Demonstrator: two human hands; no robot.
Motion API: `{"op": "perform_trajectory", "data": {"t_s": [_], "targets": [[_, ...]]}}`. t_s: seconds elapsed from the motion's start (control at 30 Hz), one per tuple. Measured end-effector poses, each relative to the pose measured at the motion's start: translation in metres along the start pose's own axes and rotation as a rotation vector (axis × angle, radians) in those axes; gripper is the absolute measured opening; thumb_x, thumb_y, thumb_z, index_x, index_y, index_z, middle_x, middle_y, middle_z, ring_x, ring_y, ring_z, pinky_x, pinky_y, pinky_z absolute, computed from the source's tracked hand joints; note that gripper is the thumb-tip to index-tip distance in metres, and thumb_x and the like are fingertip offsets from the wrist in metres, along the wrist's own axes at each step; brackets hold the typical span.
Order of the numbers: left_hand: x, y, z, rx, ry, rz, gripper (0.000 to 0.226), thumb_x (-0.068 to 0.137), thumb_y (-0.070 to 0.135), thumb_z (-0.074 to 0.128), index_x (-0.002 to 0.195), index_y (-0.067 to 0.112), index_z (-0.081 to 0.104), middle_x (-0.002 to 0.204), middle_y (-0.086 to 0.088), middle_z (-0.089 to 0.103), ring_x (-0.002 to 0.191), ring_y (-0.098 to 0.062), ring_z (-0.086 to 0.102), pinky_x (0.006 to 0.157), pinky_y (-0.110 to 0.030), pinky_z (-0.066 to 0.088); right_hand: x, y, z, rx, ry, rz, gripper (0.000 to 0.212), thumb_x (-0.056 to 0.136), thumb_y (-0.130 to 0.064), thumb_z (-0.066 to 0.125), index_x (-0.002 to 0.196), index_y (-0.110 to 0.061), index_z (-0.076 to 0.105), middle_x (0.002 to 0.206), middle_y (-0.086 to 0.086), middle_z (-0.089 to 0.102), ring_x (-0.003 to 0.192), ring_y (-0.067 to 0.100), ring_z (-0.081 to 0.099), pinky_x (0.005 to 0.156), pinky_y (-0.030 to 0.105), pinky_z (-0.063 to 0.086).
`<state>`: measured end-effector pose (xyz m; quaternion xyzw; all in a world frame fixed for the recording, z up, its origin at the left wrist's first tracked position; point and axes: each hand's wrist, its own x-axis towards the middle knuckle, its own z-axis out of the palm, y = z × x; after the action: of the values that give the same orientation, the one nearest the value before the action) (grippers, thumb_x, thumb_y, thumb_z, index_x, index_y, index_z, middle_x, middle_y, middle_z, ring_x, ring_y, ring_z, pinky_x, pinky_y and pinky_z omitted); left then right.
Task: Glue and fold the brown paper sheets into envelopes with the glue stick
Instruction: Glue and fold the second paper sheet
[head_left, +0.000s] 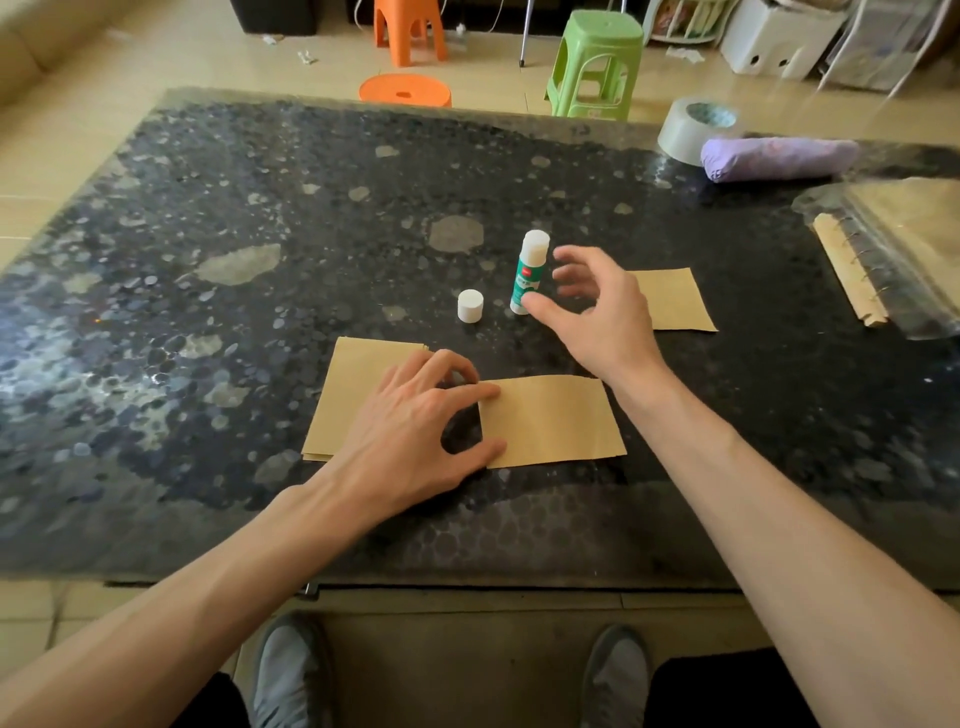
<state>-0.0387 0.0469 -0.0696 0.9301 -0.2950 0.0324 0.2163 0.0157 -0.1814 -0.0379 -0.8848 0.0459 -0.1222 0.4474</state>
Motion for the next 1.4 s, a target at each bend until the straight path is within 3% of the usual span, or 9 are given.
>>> {"op": "perform_trajectory", "data": {"t_s": [0.1, 0.27, 0.43, 0.63, 0.83, 0.97, 1.1, 1.27, 1.4], "targets": [[0.002, -0.002, -0.001, 0.000, -0.020, 0.011, 0.067, 0.085, 0.074, 0.050, 0.138, 0.035, 0.065, 0.128, 0.015, 0.052, 0.115, -0.010, 0.044, 0.098, -0.026, 0.035, 0.014, -0.003, 0.013, 0.014, 0.006, 0.007, 0.054, 0.081, -0.037, 0.088, 0.128, -0.023, 0.066, 0.117, -0.007, 0.071, 0.109, 0.008, 0.066, 0.095, 0.028, 0.056], [0.003, -0.002, 0.001, -0.007, 0.012, 0.020, 0.059, 0.087, 0.066, 0.054, 0.135, 0.035, 0.067, 0.134, 0.011, 0.049, 0.124, -0.013, 0.042, 0.100, -0.026, 0.032, 0.020, -0.002, 0.025, -0.005, 0.006, 0.069, 0.041, 0.081, -0.037, 0.088, 0.114, -0.022, 0.070, 0.107, -0.009, 0.073, 0.100, 0.005, 0.068, 0.075, 0.008, 0.045], [0.006, -0.001, 0.002, -0.008, 0.009, 0.016, 0.058, 0.088, 0.065, 0.052, 0.135, 0.035, 0.068, 0.132, 0.011, 0.050, 0.125, -0.015, 0.042, 0.102, -0.032, 0.039, 0.019, 0.000, 0.029, 0.006, 0.018, 0.081, 0.035, 0.080, -0.039, 0.089, 0.105, -0.027, 0.066, 0.098, -0.014, 0.070, 0.089, -0.001, 0.065, 0.072, 0.004, 0.043], [0.007, -0.005, 0.001, -0.053, 0.020, -0.010, 0.055, 0.085, 0.066, 0.059, 0.132, 0.038, 0.068, 0.130, 0.014, 0.049, 0.121, -0.011, 0.042, 0.103, -0.035, 0.041, 0.017, 0.004, 0.030, 0.065, 0.058, 0.079, 0.043, 0.079, -0.035, 0.091, 0.114, -0.022, 0.069, 0.103, -0.012, 0.073, 0.095, 0.002, 0.069, 0.083, 0.015, 0.053], [0.005, -0.004, 0.000, -0.076, 0.019, -0.007, 0.050, 0.085, 0.061, 0.061, 0.129, 0.038, 0.068, 0.128, 0.018, 0.051, 0.118, -0.007, 0.046, 0.100, -0.034, 0.041, 0.014, 0.006, 0.029, 0.092, 0.087, 0.083, 0.027, 0.083, -0.032, 0.087, 0.104, -0.021, 0.073, 0.096, -0.010, 0.076, 0.094, 0.005, 0.071, 0.089, 0.026, 0.058], [0.005, -0.005, 0.001, -0.076, 0.025, -0.012, 0.048, 0.086, 0.058, 0.062, 0.128, 0.038, 0.070, 0.127, 0.020, 0.053, 0.118, -0.005, 0.047, 0.097, -0.033, 0.041, 0.000, 0.002, 0.017, 0.115, 0.068, 0.046, 0.024, 0.086, -0.031, 0.085, 0.104, -0.021, 0.073, 0.094, -0.014, 0.076, 0.094, 0.001, 0.071, 0.087, 0.021, 0.057], [0.007, -0.005, 0.002, -0.067, 0.021, -0.007, 0.051, 0.087, 0.062, 0.056, 0.129, 0.037, 0.069, 0.128, 0.022, 0.054, 0.118, -0.005, 0.047, 0.092, -0.029, 0.039, -0.023, -0.002, 0.004, 0.143, 0.036, 0.008, 0.018, 0.089, -0.030, 0.083, 0.102, -0.028, 0.070, 0.088, -0.024, 0.071, 0.090, -0.010, 0.068, 0.079, 0.007, 0.051], [0.005, -0.002, 0.002, -0.010, 0.031, 0.010, 0.050, 0.089, 0.059, 0.056, 0.129, 0.033, 0.069, 0.131, 0.020, 0.060, 0.121, -0.007, 0.052, 0.090, -0.031, 0.039, -0.043, -0.006, -0.010, 0.184, 0.008, -0.016, 0.024, 0.096, -0.038, 0.075, 0.113, -0.021, 0.077, 0.094, -0.013, 0.076, 0.091, 0.006, 0.071, 0.078, 0.026, 0.058], [0.001, 0.001, -0.002, 0.040, -0.006, 0.018, 0.056, 0.088, 0.063, 0.054, 0.133, 0.032, 0.067, 0.137, 0.021, 0.058, 0.128, -0.006, 0.049, 0.092, -0.028, 0.034, -0.055, -0.010, -0.017, 0.218, 0.028, 0.038, 0.025, 0.099, -0.042, 0.070, 0.111, -0.021, 0.077, 0.092, -0.013, 0.074, 0.087, 0.003, 0.066, 0.073, 0.019, 0.051]]}}
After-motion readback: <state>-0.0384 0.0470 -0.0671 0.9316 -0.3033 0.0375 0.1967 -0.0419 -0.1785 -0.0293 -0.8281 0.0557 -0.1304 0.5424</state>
